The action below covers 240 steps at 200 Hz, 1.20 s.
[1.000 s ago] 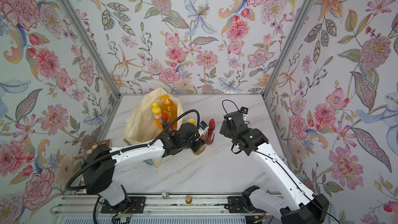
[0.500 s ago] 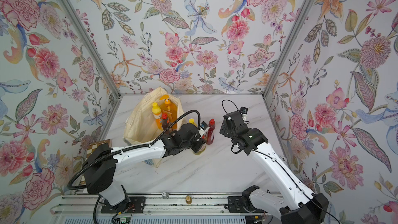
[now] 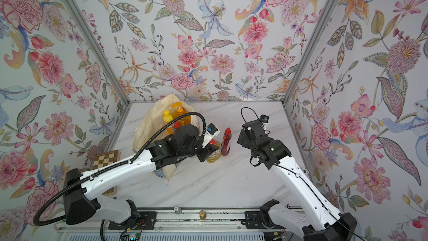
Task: Pack dish soap into the shopping bag
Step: Pick up the bottle of dish soap at the center of the board.
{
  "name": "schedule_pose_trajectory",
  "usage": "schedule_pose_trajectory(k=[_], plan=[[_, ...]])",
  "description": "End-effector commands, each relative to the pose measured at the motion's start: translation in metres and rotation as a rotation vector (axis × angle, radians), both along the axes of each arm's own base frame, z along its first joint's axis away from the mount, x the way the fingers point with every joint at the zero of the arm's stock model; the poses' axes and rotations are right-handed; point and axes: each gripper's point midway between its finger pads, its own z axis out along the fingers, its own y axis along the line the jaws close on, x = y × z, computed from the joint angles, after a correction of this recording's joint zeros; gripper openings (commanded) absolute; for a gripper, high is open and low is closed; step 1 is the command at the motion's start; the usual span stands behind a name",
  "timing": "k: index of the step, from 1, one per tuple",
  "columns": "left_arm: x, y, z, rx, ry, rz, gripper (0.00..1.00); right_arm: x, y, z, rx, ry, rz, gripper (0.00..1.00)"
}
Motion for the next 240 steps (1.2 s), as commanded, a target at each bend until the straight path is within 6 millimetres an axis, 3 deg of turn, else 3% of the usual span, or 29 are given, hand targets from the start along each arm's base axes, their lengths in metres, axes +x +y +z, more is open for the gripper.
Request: schedule_pose_trajectory(k=[1, 45, 90, 115, 158, 208, 240], plan=[[0.000, 0.020, 0.108, -0.167, -0.199, 0.050, 0.00, 0.000, -0.005, 0.006, -0.009, -0.029, -0.012, 0.99], [0.005, 0.067, 0.178, -0.197, -0.323, 0.197, 0.00, 0.002, -0.001, 0.010, 0.001, -0.042, 0.016, 0.99], [0.017, 0.121, 0.202, -0.176, -0.426, 0.357, 0.00, 0.001, 0.001, 0.013, -0.009, -0.048, 0.036, 0.99], [0.028, 0.149, 0.195, -0.152, -0.455, 0.419, 0.00, 0.001, 0.003, 0.017, -0.007, -0.062, 0.049, 0.99], [0.048, 0.190, 0.163, -0.105, -0.470, 0.489, 0.00, 0.002, 0.013, 0.027, 0.018, -0.093, 0.092, 0.99], [0.062, 0.220, 0.127, -0.059, -0.463, 0.528, 0.00, 0.010, 0.065, 0.058, 0.019, -0.130, 0.268, 0.95], [0.070, 0.237, 0.101, -0.028, -0.456, 0.562, 0.00, 0.014, 0.122, 0.073, -0.001, -0.136, 0.431, 0.91]])
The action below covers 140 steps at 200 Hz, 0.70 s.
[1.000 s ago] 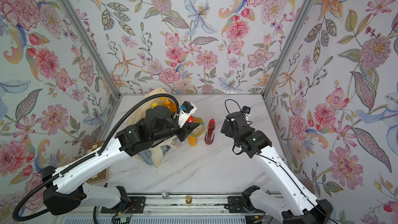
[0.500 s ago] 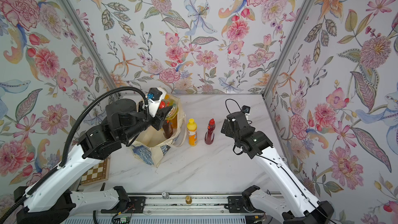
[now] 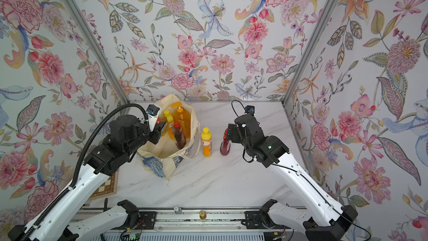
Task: Pack dish soap into the shopping bag
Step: Pick up the bottle of dish soap at the center of the board, then place the bottle of dish soap in the shopping bag.
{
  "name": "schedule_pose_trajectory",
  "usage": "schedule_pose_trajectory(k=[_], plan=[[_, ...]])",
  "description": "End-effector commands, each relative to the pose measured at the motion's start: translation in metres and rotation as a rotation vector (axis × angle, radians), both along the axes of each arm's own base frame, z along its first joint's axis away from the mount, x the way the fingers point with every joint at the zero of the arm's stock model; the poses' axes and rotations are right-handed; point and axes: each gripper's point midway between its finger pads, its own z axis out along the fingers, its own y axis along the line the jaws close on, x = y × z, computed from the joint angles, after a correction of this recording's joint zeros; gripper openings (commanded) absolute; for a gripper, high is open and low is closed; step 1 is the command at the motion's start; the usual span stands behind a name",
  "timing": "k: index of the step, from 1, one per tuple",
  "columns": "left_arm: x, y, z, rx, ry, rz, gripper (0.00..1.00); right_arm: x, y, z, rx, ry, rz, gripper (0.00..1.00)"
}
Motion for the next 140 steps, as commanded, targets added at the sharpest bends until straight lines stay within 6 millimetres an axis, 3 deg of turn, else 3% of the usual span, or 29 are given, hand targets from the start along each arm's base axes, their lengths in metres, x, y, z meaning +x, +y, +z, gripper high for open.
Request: schedule_pose_trajectory(k=[1, 48, 87, 140], plan=[[0.001, 0.008, 0.048, -0.076, -0.204, -0.010, 0.00, 0.005, 0.035, 0.013, -0.017, -0.021, 0.111, 0.91], [0.009, 0.025, 0.023, -0.123, -0.235, 0.016, 0.00, 0.026, 0.103, 0.015, -0.003, 0.004, 0.271, 0.83], [0.023, 0.032, 0.001, -0.119, -0.229, 0.039, 0.00, 0.046, 0.147, 0.011, 0.019, 0.031, 0.360, 0.77], [0.033, 0.038, -0.025, -0.150, -0.191, 0.064, 0.00, 0.064, 0.199, -0.012, 0.040, 0.086, 0.452, 0.72]])
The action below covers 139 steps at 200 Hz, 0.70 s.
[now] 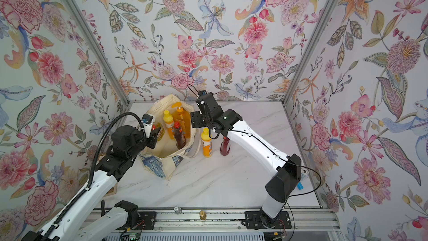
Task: Pack dish soap into the shopping bag
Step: Place the bottle of dish soap in the shopping bag.
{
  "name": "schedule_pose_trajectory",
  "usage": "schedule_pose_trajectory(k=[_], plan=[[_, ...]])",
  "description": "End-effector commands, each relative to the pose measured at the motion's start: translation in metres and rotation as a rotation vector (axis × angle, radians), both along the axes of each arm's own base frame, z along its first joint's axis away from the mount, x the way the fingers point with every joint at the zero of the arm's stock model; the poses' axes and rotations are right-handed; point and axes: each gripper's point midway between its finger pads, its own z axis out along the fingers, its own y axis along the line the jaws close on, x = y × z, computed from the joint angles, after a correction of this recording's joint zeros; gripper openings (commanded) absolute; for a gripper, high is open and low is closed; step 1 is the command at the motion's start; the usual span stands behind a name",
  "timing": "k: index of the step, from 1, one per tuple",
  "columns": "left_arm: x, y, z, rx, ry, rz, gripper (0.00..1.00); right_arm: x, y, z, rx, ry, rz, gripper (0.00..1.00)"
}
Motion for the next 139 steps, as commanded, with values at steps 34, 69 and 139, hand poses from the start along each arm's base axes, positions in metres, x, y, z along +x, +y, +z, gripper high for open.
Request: schedule_pose_trajectory(k=[34, 69, 139], plan=[[0.018, -0.006, 0.029, -0.078, -0.139, -0.023, 0.00, 0.007, 0.041, -0.011, 0.022, 0.029, 0.089, 0.66], [0.027, -0.009, 0.014, -0.056, -0.107, -0.031, 0.00, 0.011, 0.044, -0.016, 0.015, 0.033, 0.087, 0.54], [0.039, -0.007, -0.022, -0.040, -0.033, -0.028, 0.00, 0.014, 0.045, -0.013, 0.020, 0.025, 0.088, 0.50]])
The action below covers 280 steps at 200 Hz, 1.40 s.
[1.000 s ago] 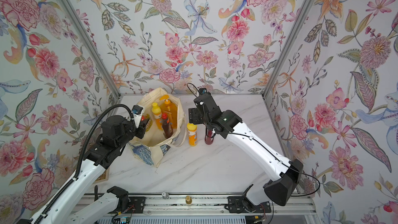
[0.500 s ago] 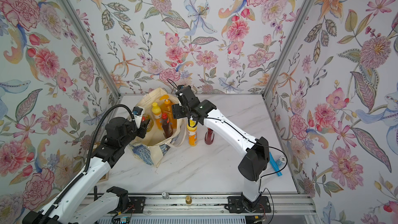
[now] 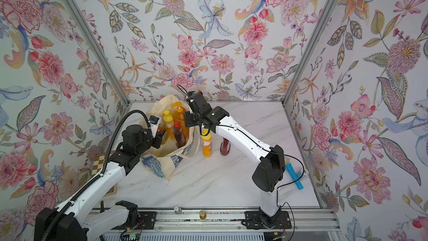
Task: Pack dish soap into the shopping bag
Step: Place the bottle of dish soap in the shopping bag.
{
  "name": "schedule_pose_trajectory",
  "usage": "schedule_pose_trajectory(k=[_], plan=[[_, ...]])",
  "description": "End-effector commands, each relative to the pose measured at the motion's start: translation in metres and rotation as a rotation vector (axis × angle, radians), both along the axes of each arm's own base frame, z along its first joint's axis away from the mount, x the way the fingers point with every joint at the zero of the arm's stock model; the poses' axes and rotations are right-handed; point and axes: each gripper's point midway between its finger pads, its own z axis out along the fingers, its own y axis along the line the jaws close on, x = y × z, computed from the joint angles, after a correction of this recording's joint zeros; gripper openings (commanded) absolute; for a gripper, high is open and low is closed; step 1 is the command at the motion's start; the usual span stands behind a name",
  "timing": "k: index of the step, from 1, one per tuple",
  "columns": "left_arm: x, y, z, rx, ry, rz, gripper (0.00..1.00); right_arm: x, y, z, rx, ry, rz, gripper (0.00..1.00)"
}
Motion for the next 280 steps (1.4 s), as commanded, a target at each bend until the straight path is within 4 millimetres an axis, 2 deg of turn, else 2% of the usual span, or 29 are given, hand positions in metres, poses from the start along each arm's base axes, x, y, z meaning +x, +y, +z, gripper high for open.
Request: schedule_pose_trajectory(k=[1, 24, 95, 167, 229, 259, 280], plan=[[0.014, 0.001, 0.032, -0.036, -0.134, -0.004, 0.00, 0.003, 0.005, 0.007, 0.014, -0.015, 0.012, 0.50], [0.017, 0.002, 0.018, -0.041, -0.103, -0.005, 0.00, 0.002, 0.005, 0.009, 0.016, -0.016, 0.014, 0.50], [0.031, 0.003, -0.008, -0.039, 0.000, -0.004, 0.00, 0.001, 0.006, 0.005, 0.013, -0.009, 0.018, 0.50], [0.048, -0.003, -0.018, -0.062, 0.053, -0.015, 0.00, 0.001, 0.005, 0.001, 0.004, -0.004, 0.018, 0.50], [0.060, 0.000, -0.039, -0.069, 0.125, 0.033, 0.00, 0.001, 0.005, -0.003, -0.001, 0.002, 0.020, 0.50], [0.056, 0.003, -0.044, -0.082, 0.169, 0.063, 0.00, 0.000, 0.005, -0.004, -0.003, 0.005, 0.021, 0.51], [0.052, 0.007, -0.039, -0.098, 0.185, 0.090, 0.00, -0.001, 0.005, -0.004, -0.004, 0.007, 0.023, 0.51]])
